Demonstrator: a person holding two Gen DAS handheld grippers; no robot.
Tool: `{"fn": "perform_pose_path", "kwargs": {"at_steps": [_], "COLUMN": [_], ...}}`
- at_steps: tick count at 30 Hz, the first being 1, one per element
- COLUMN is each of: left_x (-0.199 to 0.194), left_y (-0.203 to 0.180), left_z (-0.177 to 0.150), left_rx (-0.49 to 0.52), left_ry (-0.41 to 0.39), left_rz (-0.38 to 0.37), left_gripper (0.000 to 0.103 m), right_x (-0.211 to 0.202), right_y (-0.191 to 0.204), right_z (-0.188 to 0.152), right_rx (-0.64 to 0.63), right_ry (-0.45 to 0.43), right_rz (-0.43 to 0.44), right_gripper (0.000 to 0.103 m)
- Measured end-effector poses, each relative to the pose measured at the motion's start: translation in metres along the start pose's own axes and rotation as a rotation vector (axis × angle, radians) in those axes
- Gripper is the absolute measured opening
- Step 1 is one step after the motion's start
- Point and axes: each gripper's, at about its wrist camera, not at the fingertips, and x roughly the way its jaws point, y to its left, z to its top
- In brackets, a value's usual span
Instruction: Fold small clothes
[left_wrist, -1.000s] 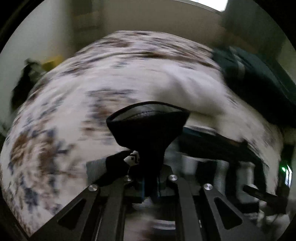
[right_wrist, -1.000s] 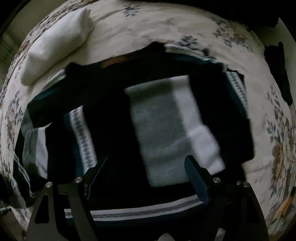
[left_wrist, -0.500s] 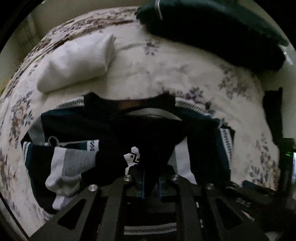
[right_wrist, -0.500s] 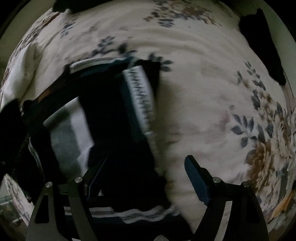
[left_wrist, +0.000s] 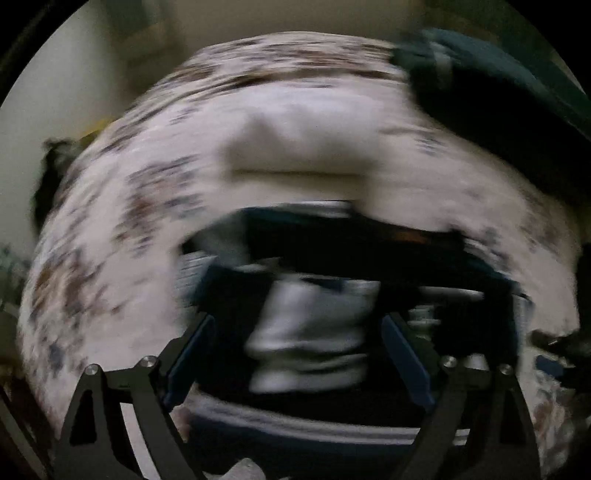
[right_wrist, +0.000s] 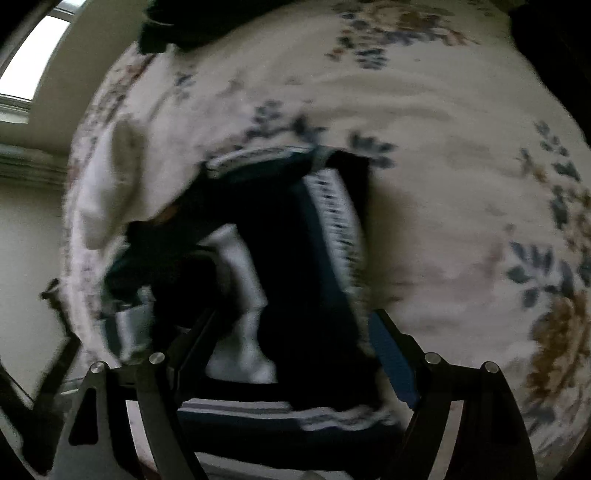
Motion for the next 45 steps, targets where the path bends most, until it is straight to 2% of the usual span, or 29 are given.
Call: {"fn": "perform_pose_path", "kwargs": {"at_steps": [2,5,8,10,12,13,14,17,20,24,25,27,30,31,32,33,34,36,38,41,45], "left_x": [0.005,0.018,0.034,0.041,0.047,0.049,0.05,0.053,0.059,0.085,0.091,0.101,0.108,0.109,0.112,0.114,0.118,0.124,0.129,0.135,0.145], "left_y": [0.037,0.086,0.119,0.131,0.137,0.139,0.14,0.142,0.137,0.125,0.123,0.121,0.122,0.123,0.124,0.124,0.125,0.125,0.125,0.12,0.121], "left_z": [-0.005,-0.022,-0.037,-0.043,-0.047,-0.047,-0.046,-0.038,-0.027,-0.016,-0.015,-0.015,-0.021,-0.024,-0.028,-0.03,-0.033,-0.036,-0.041,-0.046,-0.056], "left_rx": [-0.061,-0.148,-0.201,-0.219,-0.226,-0.229,-0.231,-0.236,-0.229,-0.193,-0.185,-0.173,-0.179,-0.188,-0.203,-0.215,-0.236,-0.259,-0.279,-0.266,-0.291], "left_ry": [0.021,0.059,0.108,0.124,0.13,0.134,0.135,0.127,0.113,0.132,0.141,0.159,0.17,0.177,0.186,0.191,0.201,0.217,0.22,0.215,0.234], "left_rz": [0.076,0.165,0.22,0.237,0.242,0.241,0.238,0.22,0.199,0.186,0.184,0.183,0.165,0.16,0.149,0.142,0.132,0.121,0.111,0.121,0.113], "left_gripper": [0.092,0.092,0.092,0.092,0.092,0.092,0.092,0.092,0.092,0.092,0.092,0.092,0.092,0.092,0.092,0.092,0.092,0.092,0.092,0.092,0.092], "right_x": [0.009,0.035,0.069,0.092,0.103,0.106,0.104,0.067,0.024,0.014,0.018,0.019,0.001,-0.009,-0.017,-0.019,-0.012,0.017,0.054,0.113,0.172], "right_y": [0.014,0.03,0.047,0.062,0.074,0.087,0.094,0.105,0.087,0.052,0.044,0.033,0.053,0.066,0.085,0.101,0.128,0.176,0.222,0.285,0.343], "right_z": [0.003,0.015,0.02,0.021,0.016,0.012,0.009,0.003,0.009,0.017,0.018,0.019,0.018,0.018,0.017,0.016,0.014,0.012,0.01,0.006,0.001], "right_rx": [-0.013,-0.024,-0.052,-0.054,-0.074,-0.11,-0.135,-0.161,-0.097,-0.05,-0.049,-0.04,-0.119,-0.156,-0.199,-0.235,-0.291,-0.385,-0.462,-0.585,-0.655], "right_ry": [0.016,0.054,0.136,0.193,0.211,0.224,0.224,0.101,0.012,0.02,0.041,0.091,0.06,0.032,0.002,-0.004,0.025,0.13,0.214,0.308,0.439], "right_rz": [0.04,0.051,0.055,0.105,0.154,0.167,0.158,0.147,0.119,-0.028,-0.088,-0.119,-0.184,-0.19,-0.17,-0.132,-0.06,0.079,0.158,0.197,0.248], "right_gripper": [0.084,0.084,0.084,0.083,0.051,0.012,0.003,0.003,0.003,0.003,0.003,0.004,0.007,0.017,0.038,0.05,0.067,0.067,0.067,0.067,0.066]}}
